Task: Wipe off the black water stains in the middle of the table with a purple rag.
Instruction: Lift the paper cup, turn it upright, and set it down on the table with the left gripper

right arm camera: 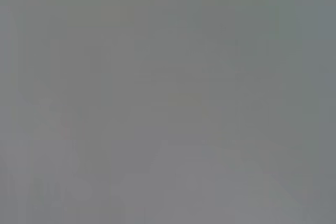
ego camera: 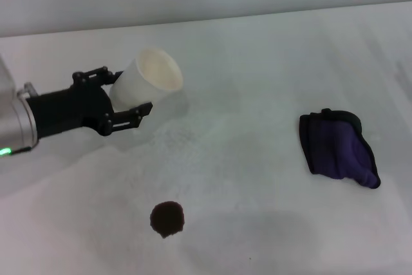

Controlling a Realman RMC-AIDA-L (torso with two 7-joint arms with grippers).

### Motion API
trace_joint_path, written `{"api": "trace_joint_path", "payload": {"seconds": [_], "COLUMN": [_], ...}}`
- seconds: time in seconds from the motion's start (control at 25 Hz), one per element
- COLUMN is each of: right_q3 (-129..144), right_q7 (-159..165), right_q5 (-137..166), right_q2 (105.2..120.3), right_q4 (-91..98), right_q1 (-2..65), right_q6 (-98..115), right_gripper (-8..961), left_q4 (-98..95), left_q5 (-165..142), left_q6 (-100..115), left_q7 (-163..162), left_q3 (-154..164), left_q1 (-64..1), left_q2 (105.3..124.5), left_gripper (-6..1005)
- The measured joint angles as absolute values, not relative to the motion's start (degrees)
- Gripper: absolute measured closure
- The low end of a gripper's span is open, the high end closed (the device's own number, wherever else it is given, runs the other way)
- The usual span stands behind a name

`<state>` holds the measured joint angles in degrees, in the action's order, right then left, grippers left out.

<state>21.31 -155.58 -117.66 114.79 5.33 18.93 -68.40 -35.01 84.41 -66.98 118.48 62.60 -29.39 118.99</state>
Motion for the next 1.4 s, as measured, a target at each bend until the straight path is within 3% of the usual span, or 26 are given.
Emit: {"api": "trace_joint_path", "payload": {"seconds": [0.48, 1.12, 1.4], "right_q3": [25.02, 26.66, 26.66], "right_q7": [-154.25, -153.28, -153.28], "right_q5": [-116.17, -114.69, -114.69], "right_q2": [114.78, 114.79, 114.78], "right_q4": [7.93, 8.03, 8.14], "right_q1": [18.90, 19.03, 19.16], "right_q6": [-66.32, -67.74, -68.27], "right_gripper": [82, 83, 83], "left_q4": [-17.11, -13.15, -13.54], "left_q5": [100.11, 100.48, 101.01], "left_q6": [-58.30, -53.28, -53.53], "left_q7": [128.64, 128.82, 131.19], "left_q3": [62.92, 63.29, 64.93], "left_q1": [-30.03, -29.62, -29.44], "left_q2": [119.24, 119.44, 119.46], "left_gripper": [235, 235, 191]}}
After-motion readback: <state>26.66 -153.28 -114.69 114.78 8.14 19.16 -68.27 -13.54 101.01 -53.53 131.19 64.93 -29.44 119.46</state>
